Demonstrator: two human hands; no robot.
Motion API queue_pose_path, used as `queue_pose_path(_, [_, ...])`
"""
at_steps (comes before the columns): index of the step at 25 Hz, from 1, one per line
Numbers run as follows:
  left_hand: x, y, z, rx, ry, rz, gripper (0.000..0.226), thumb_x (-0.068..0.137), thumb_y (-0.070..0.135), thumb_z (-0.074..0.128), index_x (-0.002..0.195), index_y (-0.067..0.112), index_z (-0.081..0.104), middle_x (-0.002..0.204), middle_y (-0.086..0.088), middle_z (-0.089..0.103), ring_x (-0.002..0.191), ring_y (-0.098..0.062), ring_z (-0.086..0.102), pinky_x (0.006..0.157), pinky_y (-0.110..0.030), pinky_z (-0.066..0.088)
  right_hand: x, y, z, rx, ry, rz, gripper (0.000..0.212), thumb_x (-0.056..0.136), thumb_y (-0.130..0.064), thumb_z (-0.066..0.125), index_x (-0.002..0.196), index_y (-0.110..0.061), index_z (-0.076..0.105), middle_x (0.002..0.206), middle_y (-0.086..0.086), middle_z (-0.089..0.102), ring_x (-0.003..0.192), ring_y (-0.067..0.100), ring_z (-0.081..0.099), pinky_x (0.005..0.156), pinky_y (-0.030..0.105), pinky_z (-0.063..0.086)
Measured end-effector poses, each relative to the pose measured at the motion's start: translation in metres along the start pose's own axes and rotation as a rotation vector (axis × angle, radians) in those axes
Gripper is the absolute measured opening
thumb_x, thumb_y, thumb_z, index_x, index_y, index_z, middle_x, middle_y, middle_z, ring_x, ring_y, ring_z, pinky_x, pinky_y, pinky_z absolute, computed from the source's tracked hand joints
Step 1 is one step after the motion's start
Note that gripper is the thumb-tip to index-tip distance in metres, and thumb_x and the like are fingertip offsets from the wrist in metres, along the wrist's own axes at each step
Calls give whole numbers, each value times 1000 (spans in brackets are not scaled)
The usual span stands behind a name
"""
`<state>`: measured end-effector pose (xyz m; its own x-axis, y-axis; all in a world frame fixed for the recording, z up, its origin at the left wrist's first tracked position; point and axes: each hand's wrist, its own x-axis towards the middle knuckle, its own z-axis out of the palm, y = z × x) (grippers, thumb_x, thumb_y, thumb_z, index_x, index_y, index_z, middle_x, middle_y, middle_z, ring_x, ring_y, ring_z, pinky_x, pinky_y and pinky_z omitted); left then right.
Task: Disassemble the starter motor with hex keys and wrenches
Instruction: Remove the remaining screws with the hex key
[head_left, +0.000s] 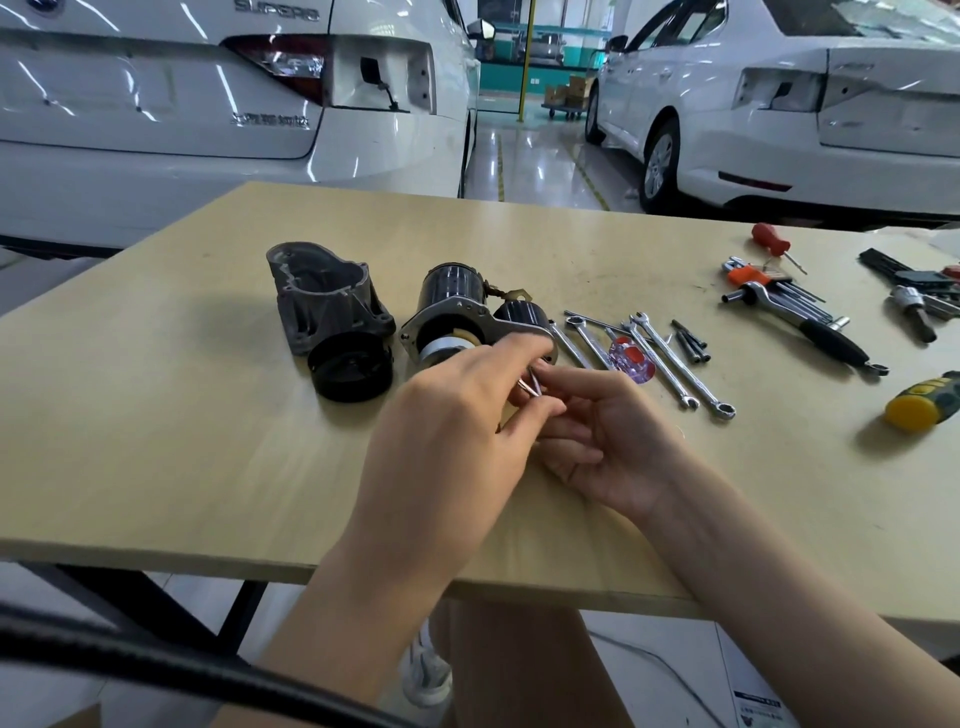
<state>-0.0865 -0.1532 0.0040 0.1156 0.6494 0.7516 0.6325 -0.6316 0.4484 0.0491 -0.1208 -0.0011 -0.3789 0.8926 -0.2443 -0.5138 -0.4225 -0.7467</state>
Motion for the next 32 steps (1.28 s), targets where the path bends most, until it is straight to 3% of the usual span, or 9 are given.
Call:
queue_pose_path(3, [-1, -3, -3, 12, 7, 42, 11, 76, 20, 76, 80, 10, 74, 70, 1, 67, 61, -14, 60, 56, -34, 51, 1, 0, 0, -5, -18, 3, 18, 71, -17, 61, 55, -10, 65, 47, -4, 41, 29, 3, 29, 25, 10, 20])
queue_pose_path(7, [-1, -3, -3, 51, -7, 45, 19, 79, 25, 75, 69, 9, 70, 64, 1, 62, 55, -16, 52, 50, -37, 49, 2, -1, -1, -19, 31, -16, 21, 71, -19, 65, 52, -11, 62, 47, -4, 42, 29, 3, 29, 24, 10, 20])
queue_pose_path(12, [-3, 9, 0, 130, 34, -98, 20, 72, 36, 74, 63, 19, 69, 55, 5, 60, 47, -17, 51, 41, -34, 45, -1, -2, -1, -52, 22, 19, 23, 74, -20, 60, 57, -9, 70, 53, -4, 45, 29, 4, 30, 25, 11, 22])
queue_pose_path(18, [-8, 11, -1, 120, 23, -98, 20, 68, 37, 79, 83, 26, 72, 62, 11, 66, 51, -13, 61, 42, -32, 51, 0, -1, 1, -40, 68, 19, 17, 65, -17, 65, 50, -10, 65, 47, -2, 45, 26, 3, 31, 23, 11, 21])
queue_pose_path(21, [-11, 8, -3, 90, -50, -37, 17, 71, 33, 73, 84, 21, 74, 69, 9, 67, 59, -11, 60, 48, -31, 51, 1, 0, 1, -75, 18, 28, 25, 73, -22, 63, 50, -11, 65, 46, -3, 46, 26, 3, 31, 24, 10, 23])
queue_pose_path(24, [-10, 5, -3, 158, -45, 0, 13, 72, 28, 72, 80, 18, 73, 68, 8, 64, 61, -12, 57, 48, -30, 48, 2, -1, 0, -90, 35, 36, 26, 69, -24, 66, 47, -11, 61, 46, -5, 41, 26, 3, 28, 24, 9, 21])
queue_pose_path(29, [-9, 4, -2, 107, -6, -74, 28, 73, 29, 75, 99, 19, 73, 80, 7, 67, 67, -12, 57, 57, -32, 52, 3, 2, 2, -60, 33, 26, 18, 63, -20, 67, 65, -6, 56, 55, 0, 39, 27, 2, 30, 23, 10, 21])
queue_pose_path(32, [-11, 2, -1, 107, -9, -11, 16, 74, 27, 73, 85, 16, 73, 82, 5, 65, 72, -13, 57, 57, -34, 53, 2, 1, 2, -48, 28, 31, 21, 65, -22, 68, 62, -8, 53, 45, -2, 39, 26, 2, 30, 23, 10, 21])
